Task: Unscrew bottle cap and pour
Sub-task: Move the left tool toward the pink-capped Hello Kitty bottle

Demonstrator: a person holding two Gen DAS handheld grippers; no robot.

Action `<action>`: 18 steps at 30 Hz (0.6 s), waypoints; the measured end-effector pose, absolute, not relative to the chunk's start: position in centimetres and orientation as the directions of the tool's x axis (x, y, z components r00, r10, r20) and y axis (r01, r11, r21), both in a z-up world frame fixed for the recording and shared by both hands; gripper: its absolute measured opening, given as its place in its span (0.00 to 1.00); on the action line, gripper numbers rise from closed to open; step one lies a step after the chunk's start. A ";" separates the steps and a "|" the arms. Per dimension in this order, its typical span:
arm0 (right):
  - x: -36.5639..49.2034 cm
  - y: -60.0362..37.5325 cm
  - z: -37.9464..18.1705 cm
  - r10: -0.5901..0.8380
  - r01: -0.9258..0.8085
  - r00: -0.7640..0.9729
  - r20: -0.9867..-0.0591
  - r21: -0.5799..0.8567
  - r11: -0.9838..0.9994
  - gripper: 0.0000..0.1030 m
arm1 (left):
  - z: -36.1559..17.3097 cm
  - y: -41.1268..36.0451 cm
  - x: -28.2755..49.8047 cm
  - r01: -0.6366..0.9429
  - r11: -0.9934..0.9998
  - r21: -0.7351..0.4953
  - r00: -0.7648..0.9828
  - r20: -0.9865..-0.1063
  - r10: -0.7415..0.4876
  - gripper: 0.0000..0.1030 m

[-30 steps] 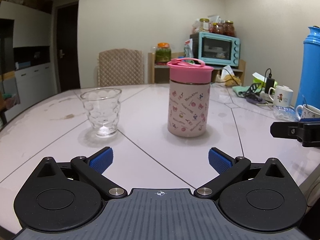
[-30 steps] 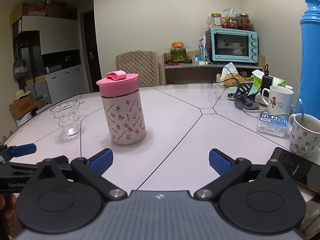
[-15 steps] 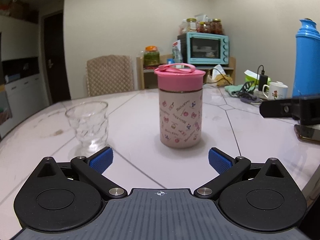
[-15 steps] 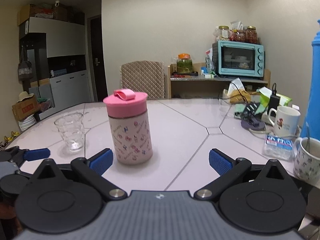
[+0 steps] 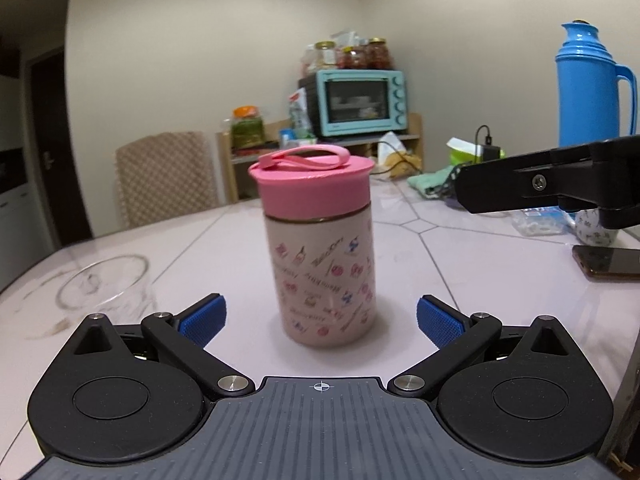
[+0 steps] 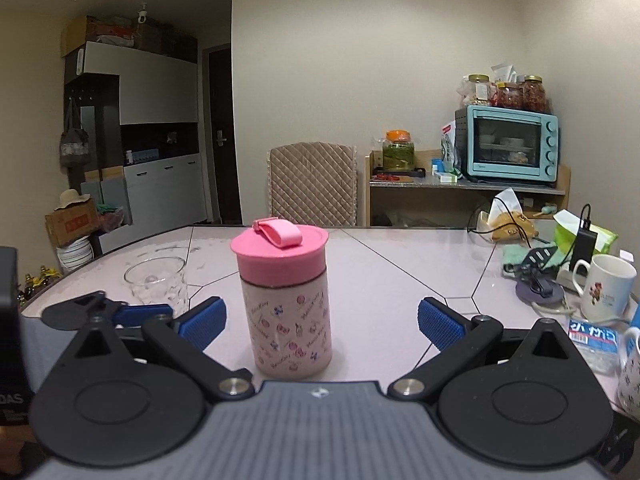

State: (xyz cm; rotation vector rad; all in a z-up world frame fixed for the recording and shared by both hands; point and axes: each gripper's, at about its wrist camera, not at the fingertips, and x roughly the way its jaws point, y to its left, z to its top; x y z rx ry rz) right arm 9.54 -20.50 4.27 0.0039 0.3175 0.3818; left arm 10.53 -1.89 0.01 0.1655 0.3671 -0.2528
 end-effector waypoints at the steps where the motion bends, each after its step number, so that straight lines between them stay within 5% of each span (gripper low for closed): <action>1: 9.8 -20.5 4.3 0.370 -0.369 0.879 -0.302 0.062 0.927 1.00 | 0.0 -1.9 10.9 0.280 0.953 0.116 0.902 -0.372 -0.219 1.00; 18: 13.2 -19.1 4.3 0.424 -0.419 0.856 -0.294 0.084 0.904 1.00 | -1.4 -1.4 17.0 0.380 0.921 0.089 0.870 -0.372 -0.323 1.00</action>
